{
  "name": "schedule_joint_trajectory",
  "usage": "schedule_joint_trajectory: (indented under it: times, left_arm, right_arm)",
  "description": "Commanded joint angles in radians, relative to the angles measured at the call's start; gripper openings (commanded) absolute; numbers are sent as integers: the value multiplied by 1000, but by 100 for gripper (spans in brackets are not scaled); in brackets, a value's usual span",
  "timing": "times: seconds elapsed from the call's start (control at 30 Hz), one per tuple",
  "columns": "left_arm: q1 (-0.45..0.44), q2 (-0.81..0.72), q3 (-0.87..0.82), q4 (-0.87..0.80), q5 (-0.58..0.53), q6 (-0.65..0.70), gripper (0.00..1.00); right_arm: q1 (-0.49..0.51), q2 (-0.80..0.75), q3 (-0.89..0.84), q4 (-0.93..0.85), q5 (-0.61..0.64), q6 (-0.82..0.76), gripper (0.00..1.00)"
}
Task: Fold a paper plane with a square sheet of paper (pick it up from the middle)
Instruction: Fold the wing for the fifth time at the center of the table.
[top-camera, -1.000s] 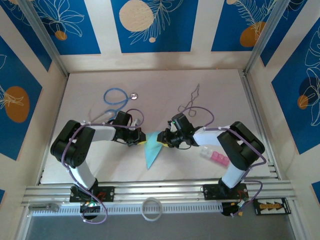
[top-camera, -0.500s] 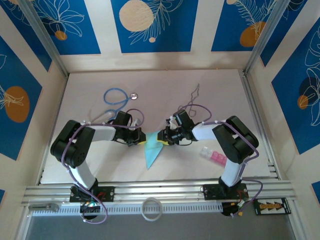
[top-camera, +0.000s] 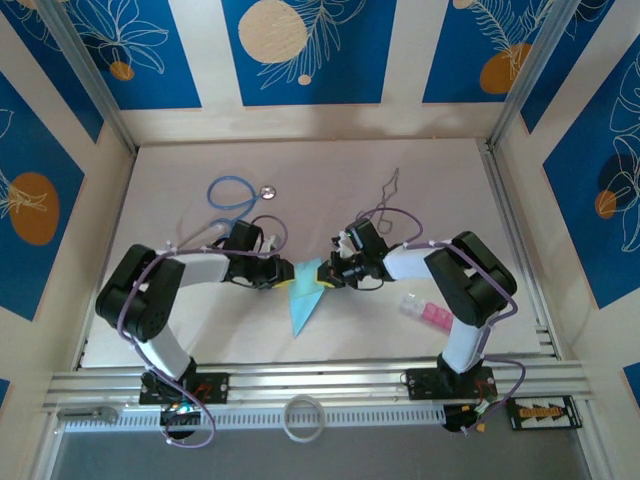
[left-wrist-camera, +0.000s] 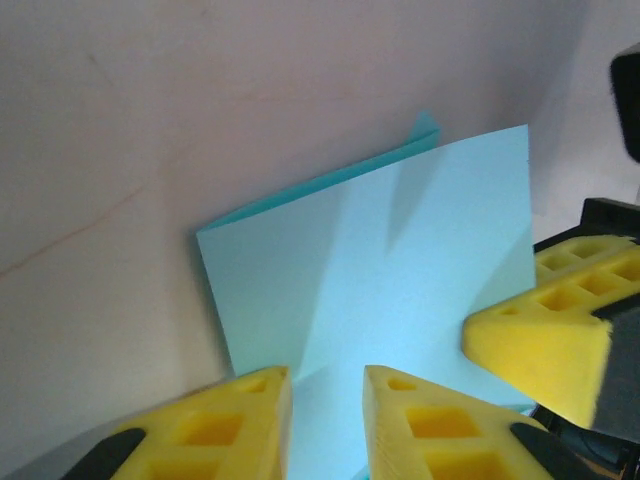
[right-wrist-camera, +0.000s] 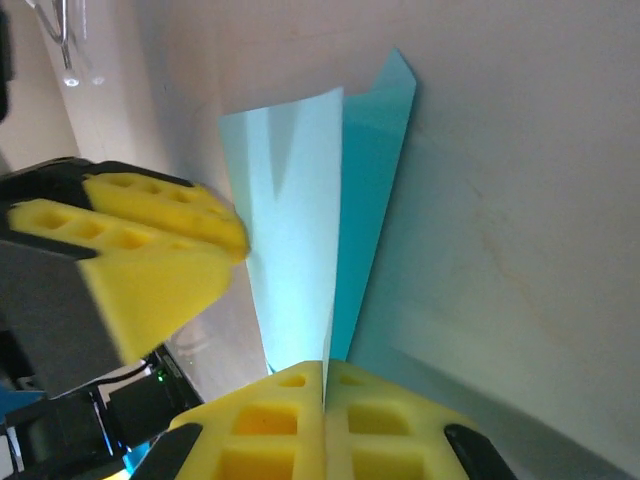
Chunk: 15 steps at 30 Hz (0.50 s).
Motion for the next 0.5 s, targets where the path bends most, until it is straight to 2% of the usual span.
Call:
schedule_joint_trajectory:
  times: [0.0,0.23,0.47]
  left_arm:
    - [-21,-91,28,-92,-69,70,28]
    - [-117,-243,50,-183,-233,208,33]
    - [-288,-334,-17,-179,-412,329,38]
  right_arm:
    - [-4,-84,-43,-6,102,104,1]
    - [9,-161,-115,28,263,351,0]
    - [30,-220,-170,76,352,505,0]
